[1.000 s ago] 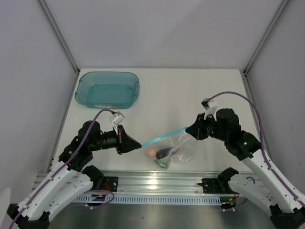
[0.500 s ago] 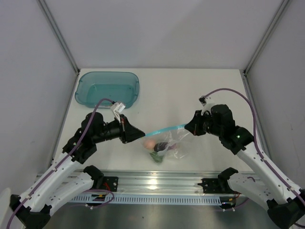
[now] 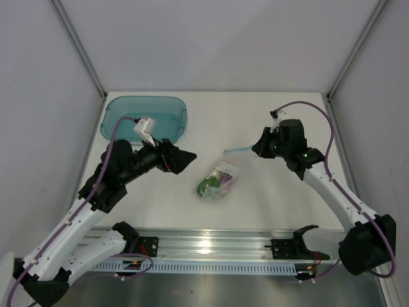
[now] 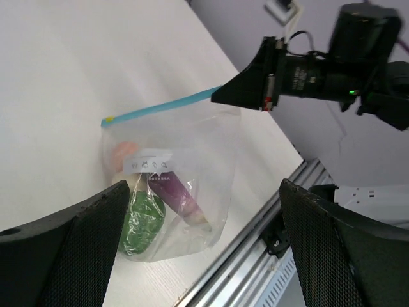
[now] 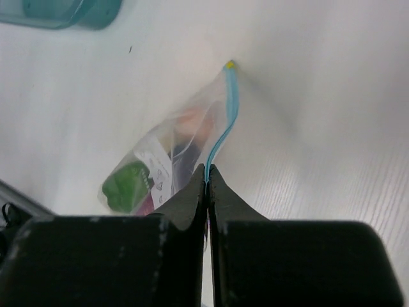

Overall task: Place the food in the zip-top bag and seal the zipper
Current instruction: Place the zipper food storage bag at the center of the board.

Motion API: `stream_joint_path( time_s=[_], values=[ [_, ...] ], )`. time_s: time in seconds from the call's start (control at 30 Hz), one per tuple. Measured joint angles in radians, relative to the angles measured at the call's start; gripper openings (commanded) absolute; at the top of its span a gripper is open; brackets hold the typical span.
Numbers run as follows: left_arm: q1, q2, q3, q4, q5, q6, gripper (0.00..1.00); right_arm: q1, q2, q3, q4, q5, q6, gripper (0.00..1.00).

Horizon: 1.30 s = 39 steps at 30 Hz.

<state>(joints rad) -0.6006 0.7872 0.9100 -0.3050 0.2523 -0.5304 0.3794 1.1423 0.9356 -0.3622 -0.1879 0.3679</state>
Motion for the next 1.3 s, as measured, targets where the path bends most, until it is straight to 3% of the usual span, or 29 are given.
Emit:
stream_joint_path(
  time_s=[0.33, 0.63, 0.9, 1.03, 1.2, 1.27, 1.3],
  values=[
    [0.001, -0.231, -0.092, 0.011, -0.04, 0.007, 0.99, -0.18, 0.375, 0.138, 0.131, -0.03, -0.059, 0.0],
    [0.001, -0.235, -0.16, 0.002, -0.039, 0.007, 0.99, -0.253, 0.708, 0.39, 0.15, -0.039, -0.089, 0.0],
    [0.001, -0.235, -0.238, 0.002, -0.039, 0.007, 0.99, -0.255, 0.889, 0.594, 0.124, -0.001, -0.111, 0.07],
    [0.001, -0.235, -0.248, 0.005, -0.038, 0.007, 0.99, -0.255, 0.892, 0.568, 0.116, 0.027, -0.101, 0.21],
    [0.001, -0.236, -0.261, 0.01, -0.028, 0.006, 0.99, -0.256, 0.892, 0.526, 0.106, 0.046, -0.078, 0.6],
    [0.001, -0.236, -0.261, 0.01, -0.021, 0.006, 1.0, -0.255, 0.892, 0.526, 0.107, 0.053, -0.077, 0.79],
    [0.001, -0.238, -0.261, 0.01, -0.019, 0.006, 1.0, -0.254, 0.89, 0.526, 0.106, 0.059, -0.077, 0.94]
  ],
)
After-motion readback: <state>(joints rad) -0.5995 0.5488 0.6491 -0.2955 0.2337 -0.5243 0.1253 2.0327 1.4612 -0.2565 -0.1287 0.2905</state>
